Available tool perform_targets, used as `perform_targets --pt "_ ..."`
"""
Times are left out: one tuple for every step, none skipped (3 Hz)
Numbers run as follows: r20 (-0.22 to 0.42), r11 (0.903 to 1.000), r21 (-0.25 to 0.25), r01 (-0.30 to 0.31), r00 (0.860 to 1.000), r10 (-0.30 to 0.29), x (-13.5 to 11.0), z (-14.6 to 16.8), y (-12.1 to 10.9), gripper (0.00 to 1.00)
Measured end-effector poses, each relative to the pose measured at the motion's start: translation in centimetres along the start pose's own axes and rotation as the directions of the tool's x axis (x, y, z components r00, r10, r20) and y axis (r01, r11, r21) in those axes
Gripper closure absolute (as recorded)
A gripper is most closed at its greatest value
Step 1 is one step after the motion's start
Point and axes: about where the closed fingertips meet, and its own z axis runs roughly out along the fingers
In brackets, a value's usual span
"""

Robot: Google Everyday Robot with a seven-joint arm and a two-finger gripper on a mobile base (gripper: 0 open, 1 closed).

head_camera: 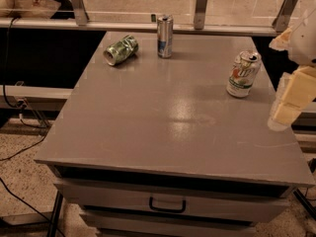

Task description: Move 7up can near redbull can

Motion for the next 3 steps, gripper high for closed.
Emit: perform_targets --pt "0.059 0.9985 0.041 -0.037 0.998 0.035 0.2 1.7 -4.2 0.00" --pt "0.167 0.9817 0.101 -0.161 0.976 0.143 0.5 4.1 -10.7 0.00" --pt "0.228 0.9605 0.119 -0.252 0.948 0.220 0.8 5.4 -14.2 0.00"
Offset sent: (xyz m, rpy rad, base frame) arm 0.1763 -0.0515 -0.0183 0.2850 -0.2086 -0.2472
